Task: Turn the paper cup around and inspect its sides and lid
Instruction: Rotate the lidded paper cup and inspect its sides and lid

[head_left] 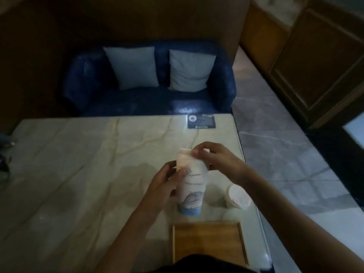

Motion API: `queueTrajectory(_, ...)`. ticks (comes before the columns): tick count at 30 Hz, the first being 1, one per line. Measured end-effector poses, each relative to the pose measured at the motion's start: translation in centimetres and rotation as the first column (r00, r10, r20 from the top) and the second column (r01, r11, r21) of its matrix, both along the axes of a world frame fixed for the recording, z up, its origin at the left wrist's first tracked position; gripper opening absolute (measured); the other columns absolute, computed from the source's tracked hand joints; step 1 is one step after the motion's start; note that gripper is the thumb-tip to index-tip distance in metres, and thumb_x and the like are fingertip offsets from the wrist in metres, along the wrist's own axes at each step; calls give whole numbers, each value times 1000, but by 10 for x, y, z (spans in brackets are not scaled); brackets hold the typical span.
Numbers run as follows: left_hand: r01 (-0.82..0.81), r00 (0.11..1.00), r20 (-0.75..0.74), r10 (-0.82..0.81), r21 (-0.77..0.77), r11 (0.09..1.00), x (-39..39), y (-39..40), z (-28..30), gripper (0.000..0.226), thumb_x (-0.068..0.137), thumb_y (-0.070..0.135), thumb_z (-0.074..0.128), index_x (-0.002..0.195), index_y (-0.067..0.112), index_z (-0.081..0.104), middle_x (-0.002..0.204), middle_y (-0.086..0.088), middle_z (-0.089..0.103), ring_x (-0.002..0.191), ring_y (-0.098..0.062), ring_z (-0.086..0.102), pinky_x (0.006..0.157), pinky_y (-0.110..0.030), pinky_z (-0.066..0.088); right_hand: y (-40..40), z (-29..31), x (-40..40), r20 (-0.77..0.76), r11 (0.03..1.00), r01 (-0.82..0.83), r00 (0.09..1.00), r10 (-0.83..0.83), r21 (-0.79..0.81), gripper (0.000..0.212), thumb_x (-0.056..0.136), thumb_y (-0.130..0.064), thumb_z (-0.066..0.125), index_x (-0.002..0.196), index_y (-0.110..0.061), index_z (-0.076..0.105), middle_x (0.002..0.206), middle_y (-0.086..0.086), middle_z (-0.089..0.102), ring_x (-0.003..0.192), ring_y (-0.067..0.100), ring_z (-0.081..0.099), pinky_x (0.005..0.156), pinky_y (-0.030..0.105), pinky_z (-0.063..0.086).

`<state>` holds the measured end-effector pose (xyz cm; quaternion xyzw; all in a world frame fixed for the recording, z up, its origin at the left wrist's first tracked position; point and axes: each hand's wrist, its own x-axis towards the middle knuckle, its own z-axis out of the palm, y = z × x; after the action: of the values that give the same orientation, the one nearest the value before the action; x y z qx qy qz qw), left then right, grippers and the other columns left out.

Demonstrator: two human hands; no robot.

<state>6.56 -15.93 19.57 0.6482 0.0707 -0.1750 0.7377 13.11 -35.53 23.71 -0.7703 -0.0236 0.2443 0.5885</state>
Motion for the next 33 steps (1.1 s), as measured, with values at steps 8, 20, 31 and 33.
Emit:
queueTrajectory(8, 143, 986, -36, -165, -343, 928, 14, -47, 80, 67, 73, 62, 70, 118, 13, 66, 118, -28, 66, 96, -43, 69, 72, -46, 60, -46, 108, 28, 131, 977, 164, 975, -182, 134, 64, 73, -69, 69, 111, -18, 71, 89, 4, 83, 80, 20, 81, 68, 26, 62)
queueTrajectory(20, 75, 996, 4, -84, -498, 864, 13, -90, 135, 67, 42, 56, 90, 93, 16, 78, 98, -22, 75, 83, -35, 74, 63, -46, 59, -40, 157, 4, 189, 800, 491, 799, -571, 345, 71, 69, -79, 56, 98, -16, 73, 66, -1, 75, 57, 14, 75, 50, 21, 54)
queueTrajectory(31, 118, 993, 36, -115, -487, 865, 5, -87, 137, 70, 39, 60, 89, 93, 16, 77, 96, -21, 75, 80, -36, 74, 62, -47, 60, -39, 159, -6, 223, 821, 456, 809, -543, 343, 69, 77, -74, 54, 86, -8, 72, 64, 1, 68, 58, 16, 68, 54, 24, 55)
queueTrajectory(33, 112, 993, 34, -109, -482, 869, 2, -88, 137, 70, 42, 60, 88, 96, 17, 76, 97, -22, 74, 79, -36, 74, 63, -47, 60, -39, 159, -8, 232, 827, 455, 810, -539, 332, 70, 85, -70, 54, 92, -2, 70, 66, 2, 68, 60, 16, 68, 58, 28, 55)
